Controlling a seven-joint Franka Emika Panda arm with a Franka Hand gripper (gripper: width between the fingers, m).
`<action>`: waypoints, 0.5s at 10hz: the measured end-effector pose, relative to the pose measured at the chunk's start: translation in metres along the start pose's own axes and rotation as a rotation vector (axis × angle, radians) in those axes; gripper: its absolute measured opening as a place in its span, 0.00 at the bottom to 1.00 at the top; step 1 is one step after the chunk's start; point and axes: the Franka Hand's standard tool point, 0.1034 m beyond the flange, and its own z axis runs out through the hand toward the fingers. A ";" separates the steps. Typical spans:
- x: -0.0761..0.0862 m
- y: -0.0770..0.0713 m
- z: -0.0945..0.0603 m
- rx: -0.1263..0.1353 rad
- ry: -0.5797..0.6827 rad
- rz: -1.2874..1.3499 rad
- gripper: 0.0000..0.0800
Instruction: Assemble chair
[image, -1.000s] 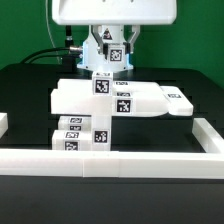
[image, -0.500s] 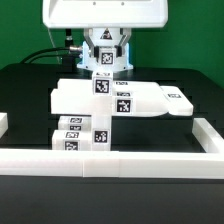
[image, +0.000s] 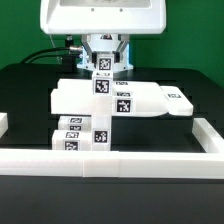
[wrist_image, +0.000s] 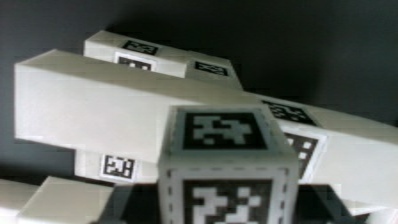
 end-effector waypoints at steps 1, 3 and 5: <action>0.003 0.001 0.001 -0.003 0.000 -0.002 0.36; 0.010 0.003 0.001 -0.008 0.006 -0.003 0.36; 0.008 0.003 0.005 -0.009 0.000 -0.003 0.36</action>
Offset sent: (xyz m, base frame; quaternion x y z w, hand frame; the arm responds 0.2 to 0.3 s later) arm 0.0084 0.0019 -0.0010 0.0162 0.0017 0.0071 0.9998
